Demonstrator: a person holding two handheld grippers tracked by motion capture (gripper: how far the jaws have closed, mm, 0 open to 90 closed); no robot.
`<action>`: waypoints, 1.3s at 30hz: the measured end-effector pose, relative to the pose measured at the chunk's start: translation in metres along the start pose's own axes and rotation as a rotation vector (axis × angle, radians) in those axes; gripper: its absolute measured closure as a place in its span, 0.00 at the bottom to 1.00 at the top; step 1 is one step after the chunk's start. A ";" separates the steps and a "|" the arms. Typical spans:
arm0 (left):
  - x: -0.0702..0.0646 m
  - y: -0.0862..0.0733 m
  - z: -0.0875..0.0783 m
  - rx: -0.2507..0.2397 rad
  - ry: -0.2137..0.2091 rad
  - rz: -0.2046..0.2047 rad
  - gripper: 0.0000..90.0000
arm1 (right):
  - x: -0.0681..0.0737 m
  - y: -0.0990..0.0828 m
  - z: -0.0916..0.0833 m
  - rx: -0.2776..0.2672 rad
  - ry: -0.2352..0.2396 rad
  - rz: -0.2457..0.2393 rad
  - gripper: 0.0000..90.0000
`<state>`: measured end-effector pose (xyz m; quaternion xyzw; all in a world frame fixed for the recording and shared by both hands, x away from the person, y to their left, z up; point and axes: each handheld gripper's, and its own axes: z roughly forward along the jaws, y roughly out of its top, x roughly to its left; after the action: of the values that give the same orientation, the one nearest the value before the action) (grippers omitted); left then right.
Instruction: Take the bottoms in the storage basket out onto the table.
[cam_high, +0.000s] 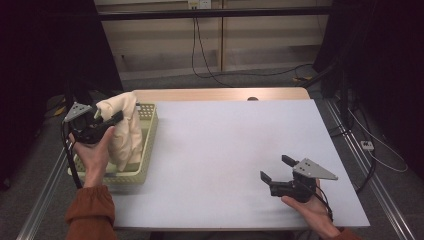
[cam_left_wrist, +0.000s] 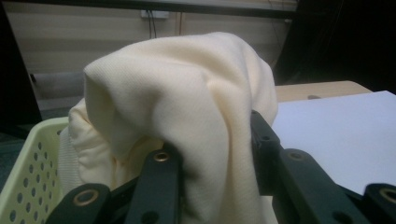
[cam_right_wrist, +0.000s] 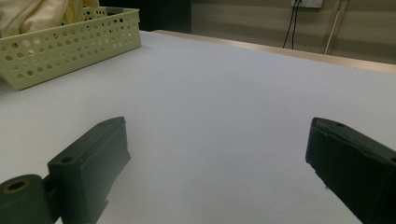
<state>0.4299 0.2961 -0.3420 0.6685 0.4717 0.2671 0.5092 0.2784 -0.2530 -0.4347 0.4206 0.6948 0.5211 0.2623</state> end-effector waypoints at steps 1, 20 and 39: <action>0.000 0.000 -0.001 -0.012 0.001 0.000 0.78 | 0.000 0.000 0.000 -0.001 -0.001 0.004 0.07; -0.009 0.011 -0.016 -0.145 0.000 0.005 0.78 | -0.002 0.000 -0.001 -0.002 -0.007 0.007 0.07; -0.017 0.020 -0.026 -0.212 0.005 0.045 0.78 | -0.002 0.000 -0.002 0.000 -0.008 0.007 0.07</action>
<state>0.4083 0.2910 -0.3120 0.6205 0.4270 0.3287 0.5698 0.2778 -0.2555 -0.4347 0.4251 0.6922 0.5205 0.2631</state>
